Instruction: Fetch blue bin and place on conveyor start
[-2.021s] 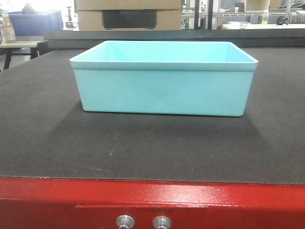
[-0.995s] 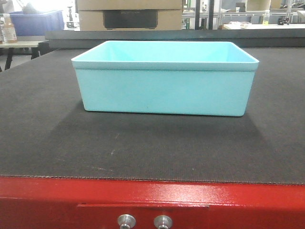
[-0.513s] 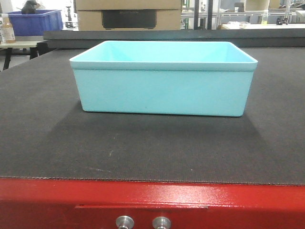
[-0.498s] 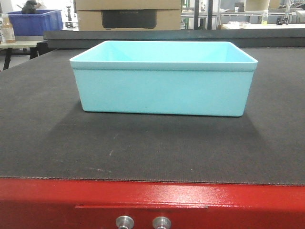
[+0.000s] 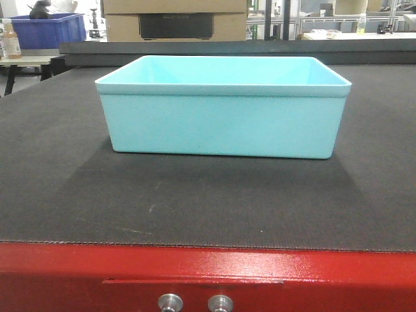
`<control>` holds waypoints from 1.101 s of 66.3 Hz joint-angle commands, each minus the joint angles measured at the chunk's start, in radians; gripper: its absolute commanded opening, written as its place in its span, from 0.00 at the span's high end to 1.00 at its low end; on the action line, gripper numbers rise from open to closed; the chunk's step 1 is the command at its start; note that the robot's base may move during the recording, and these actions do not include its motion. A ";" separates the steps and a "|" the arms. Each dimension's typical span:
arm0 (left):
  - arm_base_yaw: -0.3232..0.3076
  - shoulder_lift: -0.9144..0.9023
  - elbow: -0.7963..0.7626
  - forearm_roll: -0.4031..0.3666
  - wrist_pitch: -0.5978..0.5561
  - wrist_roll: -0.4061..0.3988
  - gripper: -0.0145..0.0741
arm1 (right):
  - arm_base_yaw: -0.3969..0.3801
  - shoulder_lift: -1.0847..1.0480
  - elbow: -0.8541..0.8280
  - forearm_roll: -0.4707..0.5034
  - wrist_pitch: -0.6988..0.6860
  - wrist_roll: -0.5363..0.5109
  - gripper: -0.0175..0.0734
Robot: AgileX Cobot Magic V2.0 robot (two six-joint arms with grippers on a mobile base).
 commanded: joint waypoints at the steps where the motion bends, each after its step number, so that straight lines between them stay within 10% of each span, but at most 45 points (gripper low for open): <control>1: -0.001 -0.007 -0.002 -0.006 -0.027 0.000 0.96 | -0.007 -0.006 -0.001 -0.006 -0.022 -0.006 0.99; 36: -0.001 -0.007 -0.002 -0.006 -0.027 0.000 0.96 | -0.189 -0.180 0.218 0.095 -0.050 -0.015 0.99; 73: -0.001 -0.007 -0.002 -0.006 -0.027 0.000 0.96 | -0.191 -0.310 0.368 0.081 -0.074 -0.015 0.99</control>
